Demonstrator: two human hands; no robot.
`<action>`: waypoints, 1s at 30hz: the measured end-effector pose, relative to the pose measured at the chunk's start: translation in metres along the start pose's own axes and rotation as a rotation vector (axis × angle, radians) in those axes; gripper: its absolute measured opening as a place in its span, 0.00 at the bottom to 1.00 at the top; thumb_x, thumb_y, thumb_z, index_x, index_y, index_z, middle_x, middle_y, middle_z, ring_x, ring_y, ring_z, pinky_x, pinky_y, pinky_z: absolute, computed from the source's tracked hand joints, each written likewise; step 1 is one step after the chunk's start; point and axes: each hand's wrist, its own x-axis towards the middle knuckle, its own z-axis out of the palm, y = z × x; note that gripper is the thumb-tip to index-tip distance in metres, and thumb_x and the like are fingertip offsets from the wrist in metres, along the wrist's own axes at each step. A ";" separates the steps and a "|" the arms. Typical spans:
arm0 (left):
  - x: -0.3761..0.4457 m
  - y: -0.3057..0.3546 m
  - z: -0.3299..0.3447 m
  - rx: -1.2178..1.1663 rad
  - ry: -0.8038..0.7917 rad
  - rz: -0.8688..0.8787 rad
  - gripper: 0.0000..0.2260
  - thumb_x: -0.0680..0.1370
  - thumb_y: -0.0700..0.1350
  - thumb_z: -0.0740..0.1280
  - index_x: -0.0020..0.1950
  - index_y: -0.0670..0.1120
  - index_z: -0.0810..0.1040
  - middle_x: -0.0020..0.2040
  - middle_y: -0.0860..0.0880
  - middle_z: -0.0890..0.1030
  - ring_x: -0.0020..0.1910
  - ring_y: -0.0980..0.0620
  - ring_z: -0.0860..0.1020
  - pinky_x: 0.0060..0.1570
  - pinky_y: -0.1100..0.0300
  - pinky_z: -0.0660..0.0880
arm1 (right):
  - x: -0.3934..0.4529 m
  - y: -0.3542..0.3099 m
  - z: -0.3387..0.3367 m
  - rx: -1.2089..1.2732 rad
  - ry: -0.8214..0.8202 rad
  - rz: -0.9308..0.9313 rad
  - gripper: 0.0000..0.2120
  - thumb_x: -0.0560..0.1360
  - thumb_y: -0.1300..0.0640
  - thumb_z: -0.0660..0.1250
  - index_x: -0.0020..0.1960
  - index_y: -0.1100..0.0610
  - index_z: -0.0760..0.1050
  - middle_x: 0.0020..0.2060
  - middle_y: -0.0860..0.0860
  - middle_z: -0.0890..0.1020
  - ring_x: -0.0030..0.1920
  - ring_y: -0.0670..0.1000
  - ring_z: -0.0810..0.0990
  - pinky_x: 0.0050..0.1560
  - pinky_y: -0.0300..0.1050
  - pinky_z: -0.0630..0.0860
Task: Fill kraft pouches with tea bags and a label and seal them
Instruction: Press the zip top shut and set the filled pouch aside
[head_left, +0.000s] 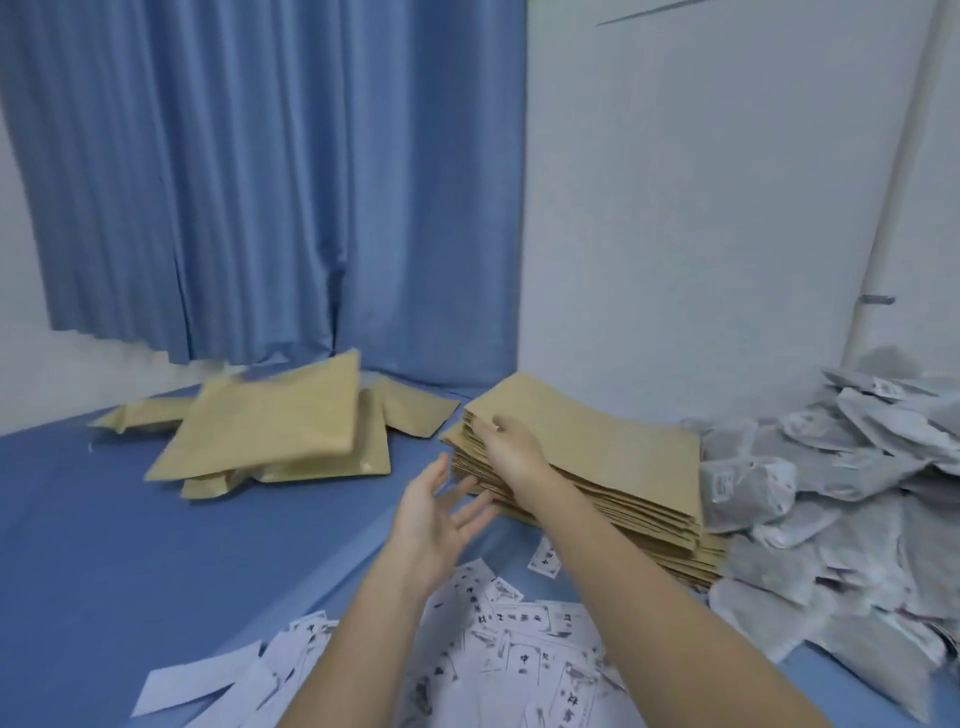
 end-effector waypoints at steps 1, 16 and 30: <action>0.007 -0.004 0.000 0.028 0.014 -0.017 0.18 0.80 0.46 0.63 0.68 0.42 0.67 0.66 0.36 0.72 0.58 0.36 0.76 0.49 0.48 0.74 | 0.007 0.015 -0.011 -0.264 0.088 -0.087 0.22 0.78 0.50 0.58 0.67 0.62 0.67 0.62 0.58 0.74 0.62 0.57 0.72 0.57 0.43 0.66; 0.034 -0.052 0.024 0.145 0.010 -0.096 0.22 0.75 0.46 0.70 0.67 0.44 0.70 0.65 0.36 0.71 0.60 0.38 0.75 0.53 0.52 0.75 | -0.020 0.094 -0.080 -1.378 0.463 -0.551 0.20 0.56 0.52 0.81 0.46 0.55 0.83 0.23 0.51 0.77 0.24 0.52 0.77 0.25 0.38 0.71; -0.054 -0.074 0.075 0.617 0.070 0.538 0.14 0.83 0.42 0.56 0.66 0.39 0.71 0.60 0.42 0.78 0.58 0.45 0.76 0.57 0.60 0.70 | -0.160 0.045 -0.097 -0.738 0.120 -0.517 0.20 0.81 0.53 0.51 0.72 0.50 0.60 0.65 0.49 0.71 0.67 0.51 0.65 0.69 0.51 0.54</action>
